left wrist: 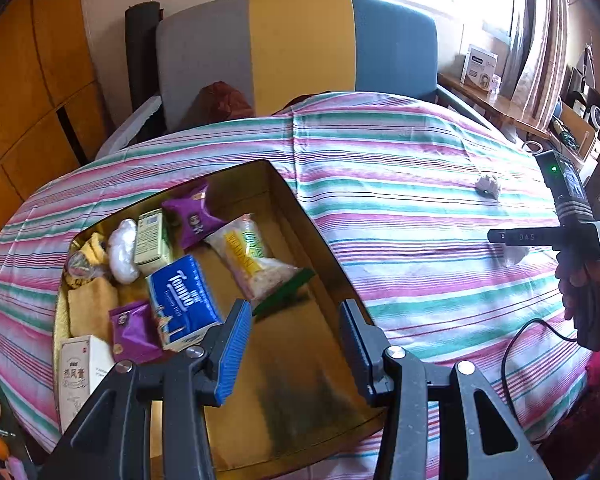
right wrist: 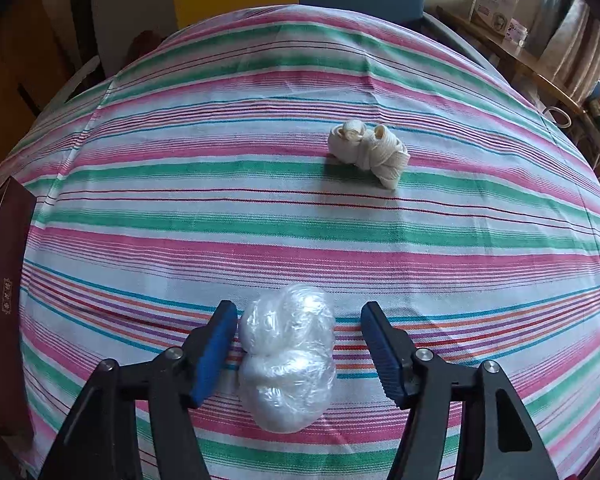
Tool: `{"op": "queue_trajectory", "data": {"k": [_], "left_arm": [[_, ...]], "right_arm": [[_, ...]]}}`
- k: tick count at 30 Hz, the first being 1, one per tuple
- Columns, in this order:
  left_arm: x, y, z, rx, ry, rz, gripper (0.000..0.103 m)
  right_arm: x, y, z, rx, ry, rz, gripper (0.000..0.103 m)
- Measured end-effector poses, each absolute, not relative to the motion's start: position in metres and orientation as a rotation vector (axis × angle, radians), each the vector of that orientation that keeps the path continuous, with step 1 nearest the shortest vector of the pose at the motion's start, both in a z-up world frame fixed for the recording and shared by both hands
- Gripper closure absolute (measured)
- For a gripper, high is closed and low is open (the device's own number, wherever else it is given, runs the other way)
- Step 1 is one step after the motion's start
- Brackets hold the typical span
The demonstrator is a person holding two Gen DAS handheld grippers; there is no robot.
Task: Organize objects
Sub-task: 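Close the left tool on the white knotted cloth bundle while the right tool holds the plastic bag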
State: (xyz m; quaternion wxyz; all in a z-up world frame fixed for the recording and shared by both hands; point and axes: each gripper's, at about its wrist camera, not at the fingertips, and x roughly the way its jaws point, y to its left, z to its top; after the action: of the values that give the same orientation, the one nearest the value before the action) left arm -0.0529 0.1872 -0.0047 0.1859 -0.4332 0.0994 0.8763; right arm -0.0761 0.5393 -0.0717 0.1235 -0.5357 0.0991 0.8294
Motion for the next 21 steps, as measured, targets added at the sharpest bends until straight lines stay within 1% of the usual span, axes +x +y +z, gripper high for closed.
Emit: {"op": "queue_trajectory", "data": {"k": [2,8,11,15,21], "left_arm": [[-0.057,0.193,-0.004,-1.229,0.267,2.451,0.057],[-0.068,0.221,-0.001,-1.218,0.218,2.342,0.057],[-0.08,0.24,-0.003,-1.237,0.205,2.308,0.057],[-0.094,0.276,-0.006,-1.241,0.189,2.237,0.057],[-0.116,0.343,-0.017,-1.249,0.177,2.093,0.058]], "right_arm": [[-0.074,0.544,-0.068,-1.541,0.325,2.416,0.032],[-0.063,0.576,-0.058,-1.419,0.556,2.367,0.025],[-0.055,0.598,-0.062,-1.381,0.639,2.261,0.025],[-0.031,0.633,-0.062,-1.262,0.803,2.122,0.024],[-0.021,0.645,-0.054,-1.181,0.871,2.082,0.024]]}}
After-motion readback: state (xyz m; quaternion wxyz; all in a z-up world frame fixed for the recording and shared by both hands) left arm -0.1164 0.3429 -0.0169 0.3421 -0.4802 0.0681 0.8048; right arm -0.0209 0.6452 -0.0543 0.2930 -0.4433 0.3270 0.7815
